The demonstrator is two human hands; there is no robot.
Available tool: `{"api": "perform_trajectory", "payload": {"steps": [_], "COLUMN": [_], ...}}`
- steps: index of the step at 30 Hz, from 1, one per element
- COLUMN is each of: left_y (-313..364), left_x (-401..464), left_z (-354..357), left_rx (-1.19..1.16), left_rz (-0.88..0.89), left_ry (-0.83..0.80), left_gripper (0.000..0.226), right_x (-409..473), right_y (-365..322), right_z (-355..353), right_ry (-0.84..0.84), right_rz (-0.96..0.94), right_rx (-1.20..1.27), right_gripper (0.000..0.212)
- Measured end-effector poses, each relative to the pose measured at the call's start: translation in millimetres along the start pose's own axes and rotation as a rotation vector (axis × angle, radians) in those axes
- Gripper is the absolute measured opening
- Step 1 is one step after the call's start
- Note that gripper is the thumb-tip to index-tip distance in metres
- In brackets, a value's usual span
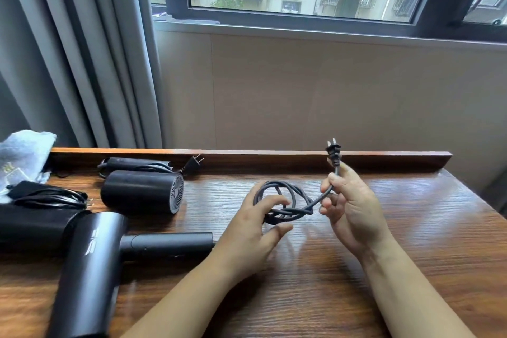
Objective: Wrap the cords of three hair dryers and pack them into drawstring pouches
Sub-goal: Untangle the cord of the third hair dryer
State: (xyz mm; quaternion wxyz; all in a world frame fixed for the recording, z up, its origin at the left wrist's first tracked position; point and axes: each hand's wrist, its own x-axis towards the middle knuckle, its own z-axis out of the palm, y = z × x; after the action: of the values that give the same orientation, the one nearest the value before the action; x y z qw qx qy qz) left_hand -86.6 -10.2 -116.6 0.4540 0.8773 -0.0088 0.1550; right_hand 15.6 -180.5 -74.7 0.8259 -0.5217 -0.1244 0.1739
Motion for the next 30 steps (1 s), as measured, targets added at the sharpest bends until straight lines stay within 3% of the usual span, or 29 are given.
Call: {"api": "perform_trajectory", "payload": {"steps": [6, 13, 16, 22, 27, 30], "left_y": [9, 8, 9, 12, 13, 13], "left_x": [0, -2, -1, 0, -1, -1], "left_z": [-5, -4, -5, -10, -10, -10], "left_rx": [-0.104, -0.19, -0.256, -0.355, -0.437, -0.487], "left_rz": [-0.02, -0.103, -0.117, -0.11, -0.12, -0.165], "left_ry": [0.02, 0.065, 0.043, 0.001, -0.006, -0.037], "left_gripper": [0.029, 0.041, 0.034, 0.043, 0.043, 0.031], "right_x": [0, 4, 7, 4, 5, 8], "right_y": [-5, -2, 3, 12, 17, 21], "right_z": [2, 1, -1, -3, -2, -5], "right_ry": [-0.047, -0.048, 0.031, 0.116, 0.018, -0.004], "right_rz": [0.084, -0.02, -0.125, -0.376, -0.4, -0.361], "right_rx": [0.03, 0.139, 0.084, -0.257, -0.34, -0.362], "right_gripper": [0.049, 0.089, 0.073, 0.062, 0.059, 0.058]}}
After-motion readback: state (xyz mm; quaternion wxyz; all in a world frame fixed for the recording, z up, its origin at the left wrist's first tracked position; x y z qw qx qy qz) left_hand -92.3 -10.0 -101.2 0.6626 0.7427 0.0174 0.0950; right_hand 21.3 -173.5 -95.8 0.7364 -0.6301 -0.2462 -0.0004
